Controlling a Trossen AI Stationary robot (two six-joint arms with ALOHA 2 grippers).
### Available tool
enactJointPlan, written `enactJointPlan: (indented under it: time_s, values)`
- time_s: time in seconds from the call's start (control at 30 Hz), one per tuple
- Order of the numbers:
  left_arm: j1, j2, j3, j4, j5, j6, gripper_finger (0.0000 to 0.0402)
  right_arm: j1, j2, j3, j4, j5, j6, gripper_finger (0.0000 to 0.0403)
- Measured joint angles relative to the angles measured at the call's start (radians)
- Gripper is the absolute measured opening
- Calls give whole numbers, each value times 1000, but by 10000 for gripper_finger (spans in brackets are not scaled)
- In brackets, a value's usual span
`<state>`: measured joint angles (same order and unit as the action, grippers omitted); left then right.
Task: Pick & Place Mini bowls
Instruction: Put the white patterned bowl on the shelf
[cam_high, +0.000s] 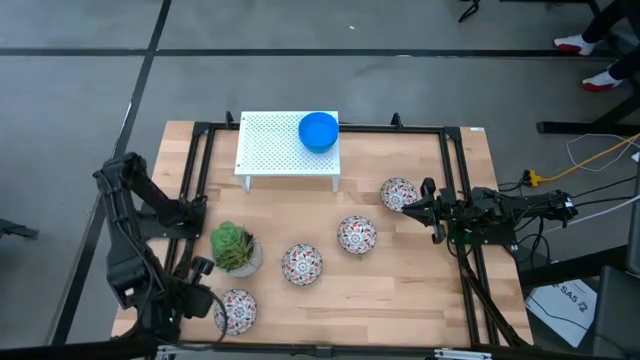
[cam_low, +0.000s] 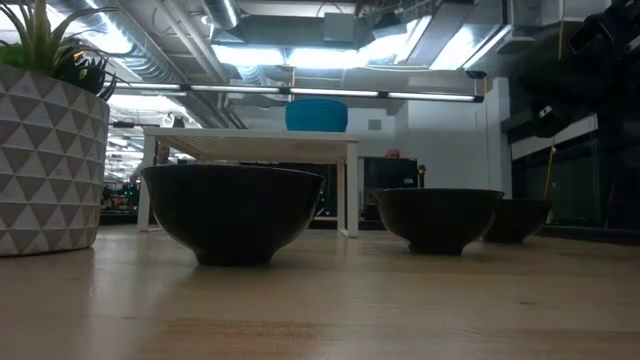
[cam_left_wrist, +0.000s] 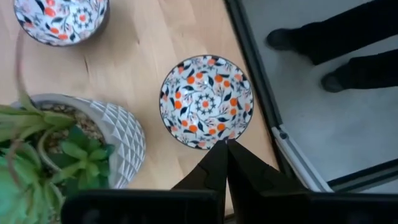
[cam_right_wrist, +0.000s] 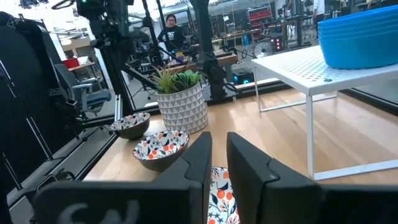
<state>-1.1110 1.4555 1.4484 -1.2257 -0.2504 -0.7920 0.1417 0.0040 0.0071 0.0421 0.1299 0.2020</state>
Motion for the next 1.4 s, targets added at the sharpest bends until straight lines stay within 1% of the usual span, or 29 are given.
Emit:
enactJointPlan:
  time_s: [0.2, 0.43, 0.67, 0.83, 0.97, 1.13, 1.27, 1.4]
  values:
    - [1, 52, -5, 17, -2, -10, 2, 0, 0, 0, 0, 0, 0, 52]
    - [38, 92, -5, 81, 1, -15, 7, 0, 0, 0, 0, 0, 1, 52]
    - [80, 155, -5, 107, 55, -88, 14, 0, 0, 0, 0, 0, 0, 52]
    - [90, 194, -5, 165, 93, -47, 43, 0, 0, 0, 0, 0, 0, 52]
    - [99, 221, -5, 217, 92, -13, 77, 0, 0, 0, 0, 0, 0, 52]
    - [106, 260, -5, 250, 84, -8, 115, 0, 0, 0, 0, 0, 0, 52]
    - [106, 283, -5, 275, 70, -6, 132, 0, 0, 0, 0, 0, 2, 52]
    - [105, 314, -5, 281, 62, -6, 136, 0, 0, 0, 0, 0, 0, 52]
